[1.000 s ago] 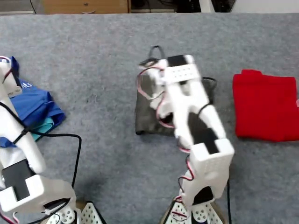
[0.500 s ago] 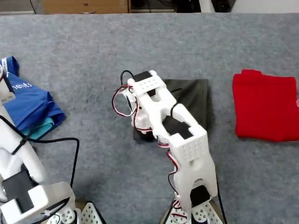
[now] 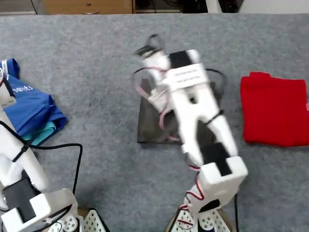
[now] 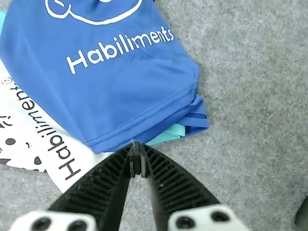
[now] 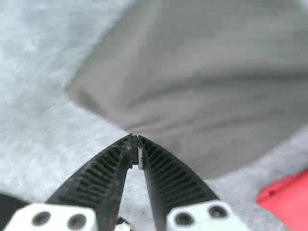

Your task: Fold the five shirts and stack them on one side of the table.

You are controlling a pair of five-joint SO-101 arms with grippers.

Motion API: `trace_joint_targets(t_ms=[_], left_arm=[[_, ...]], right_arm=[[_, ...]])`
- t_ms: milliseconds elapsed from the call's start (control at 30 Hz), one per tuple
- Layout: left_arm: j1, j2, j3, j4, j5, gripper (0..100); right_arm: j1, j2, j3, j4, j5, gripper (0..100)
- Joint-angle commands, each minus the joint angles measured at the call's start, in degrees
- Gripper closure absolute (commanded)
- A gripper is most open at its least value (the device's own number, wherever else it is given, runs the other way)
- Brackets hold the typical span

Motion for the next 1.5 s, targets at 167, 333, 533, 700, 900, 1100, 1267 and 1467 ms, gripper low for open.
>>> trace_joint_targets(t_ms=[167, 333, 533, 700, 900, 1100, 1267, 1467], left_arm=[[-0.53, -2.33, -0.18, 0.53, -0.44, 98], [-0.35, -2.33, -0.18, 0.53, -0.44, 98], [-0.7, -2.33, -0.18, 0.62, -0.44, 98], [-0.7, -2.33, -0.18, 0.62, -0.44, 98], [-0.7, -2.33, -0.18, 0.62, -0.44, 98], [-0.7, -2.33, -0.18, 0.62, -0.44, 98], [-0.79, -2.33, -0.18, 0.62, -0.44, 98], [-0.79, -2.42, -0.18, 0.62, -0.44, 98]], right_arm=[[12.62, 1.98, -3.21, -4.31, -6.15, 79.8], [14.11, 7.69, -3.91, -6.24, -14.24, 74.4], [17.63, 13.32, -9.19, -6.51, -17.05, 74.3], [19.65, 18.42, -14.29, -6.51, -17.05, 74.3], [19.38, 27.82, -18.07, -6.42, -18.55, 74.4], [19.03, 37.67, -26.51, -2.46, -22.15, 74.5], [19.12, 44.0, -34.68, 4.4, -21.89, 80.7], [19.03, 44.26, -36.09, 4.4, -17.41, 98.8]])
